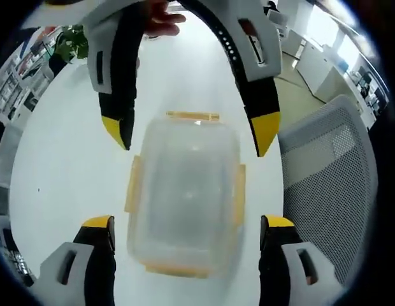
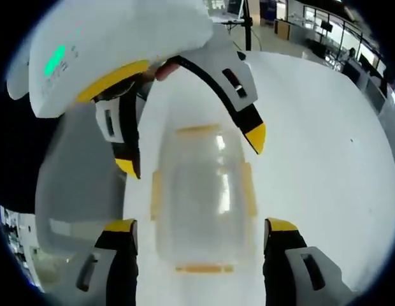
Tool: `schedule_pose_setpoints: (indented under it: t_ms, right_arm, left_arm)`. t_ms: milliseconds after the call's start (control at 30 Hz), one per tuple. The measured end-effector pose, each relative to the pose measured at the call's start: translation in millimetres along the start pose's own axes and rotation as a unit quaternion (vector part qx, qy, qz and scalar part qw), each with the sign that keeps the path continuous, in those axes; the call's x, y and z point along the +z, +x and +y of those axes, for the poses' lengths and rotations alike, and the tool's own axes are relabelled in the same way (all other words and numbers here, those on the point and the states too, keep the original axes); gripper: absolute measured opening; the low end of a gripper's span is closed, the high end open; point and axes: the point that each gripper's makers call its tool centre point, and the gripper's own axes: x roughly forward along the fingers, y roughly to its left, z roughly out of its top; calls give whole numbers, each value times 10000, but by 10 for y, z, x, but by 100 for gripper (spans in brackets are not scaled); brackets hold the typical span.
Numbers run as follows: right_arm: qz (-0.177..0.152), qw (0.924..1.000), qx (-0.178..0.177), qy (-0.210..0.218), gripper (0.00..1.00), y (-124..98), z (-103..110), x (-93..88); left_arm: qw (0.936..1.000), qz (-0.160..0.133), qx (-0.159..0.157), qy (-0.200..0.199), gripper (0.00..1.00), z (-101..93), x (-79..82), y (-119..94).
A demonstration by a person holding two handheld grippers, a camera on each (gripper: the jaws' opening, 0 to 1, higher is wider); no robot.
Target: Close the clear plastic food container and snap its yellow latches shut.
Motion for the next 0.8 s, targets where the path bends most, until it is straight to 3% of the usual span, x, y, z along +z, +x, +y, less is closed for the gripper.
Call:
schedule_pose_setpoints:
  t_ms: [267,800]
  right_arm:
    - [94,9997,-136,-162,82,27,14,-53]
    - [293,9984,-329,-343,83,136,25,-161]
  left_arm:
    - [9996,78,-224,153,93,-21,-87,32]
    - [9987,281,-320,281,89,25,-202,131]
